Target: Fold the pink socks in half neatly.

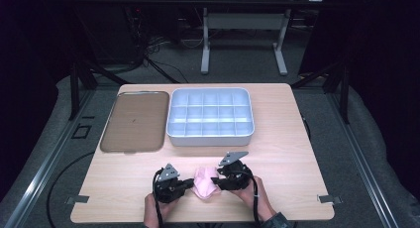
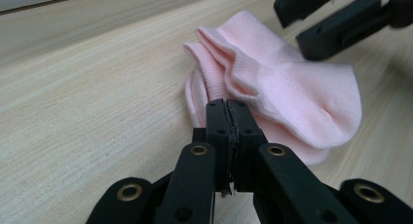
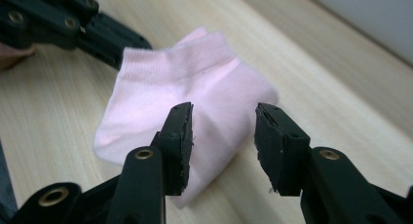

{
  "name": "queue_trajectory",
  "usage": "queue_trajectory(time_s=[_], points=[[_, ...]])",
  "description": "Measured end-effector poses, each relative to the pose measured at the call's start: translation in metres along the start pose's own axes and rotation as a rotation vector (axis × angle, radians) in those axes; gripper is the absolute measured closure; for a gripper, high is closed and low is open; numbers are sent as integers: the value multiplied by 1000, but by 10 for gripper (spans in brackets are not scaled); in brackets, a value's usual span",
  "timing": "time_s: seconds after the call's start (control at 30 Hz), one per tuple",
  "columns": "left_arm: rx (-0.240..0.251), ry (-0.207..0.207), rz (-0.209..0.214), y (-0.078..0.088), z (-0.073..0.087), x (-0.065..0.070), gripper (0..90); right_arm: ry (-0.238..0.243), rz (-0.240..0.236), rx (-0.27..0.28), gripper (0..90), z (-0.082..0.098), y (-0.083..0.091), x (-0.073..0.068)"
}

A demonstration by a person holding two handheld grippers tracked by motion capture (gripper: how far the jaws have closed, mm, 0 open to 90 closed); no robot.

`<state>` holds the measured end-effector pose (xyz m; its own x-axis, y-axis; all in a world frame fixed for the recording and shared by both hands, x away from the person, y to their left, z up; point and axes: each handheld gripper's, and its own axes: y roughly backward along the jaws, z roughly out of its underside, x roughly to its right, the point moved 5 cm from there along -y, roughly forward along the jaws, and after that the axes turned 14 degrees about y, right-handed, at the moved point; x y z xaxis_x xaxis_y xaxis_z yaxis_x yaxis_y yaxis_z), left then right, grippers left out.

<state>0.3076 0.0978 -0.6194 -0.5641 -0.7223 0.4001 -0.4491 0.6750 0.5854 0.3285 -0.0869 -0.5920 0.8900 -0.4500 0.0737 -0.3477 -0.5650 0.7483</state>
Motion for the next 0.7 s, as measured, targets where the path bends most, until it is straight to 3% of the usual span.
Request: queue_trajectory(time_s=[0.17, 0.4, 0.5, 0.6, 0.67, 0.7], points=[[3, -2, -5, 0, 0, 1, 884, 43, 17, -59, 514, 6, -14, -6], [6, 17, 4, 6, -3, -1, 821, 3, 21, -44, 404, 11, -16, -1], [51, 22, -2, 18, -11, 2, 816, 2, 32, -56, 374, 10, -16, -1], [72, -8, 18, 26, -23, 11, 817, 5, 46, -63, 357, 9, -17, -1], [38, -55, 50, 22, -31, 23, 817, 5, 49, -64, 354, 9, -17, -1], [19, -85, 47, 18, -33, 28, 818, 3, 45, -67, 349, 9, -17, -1]])
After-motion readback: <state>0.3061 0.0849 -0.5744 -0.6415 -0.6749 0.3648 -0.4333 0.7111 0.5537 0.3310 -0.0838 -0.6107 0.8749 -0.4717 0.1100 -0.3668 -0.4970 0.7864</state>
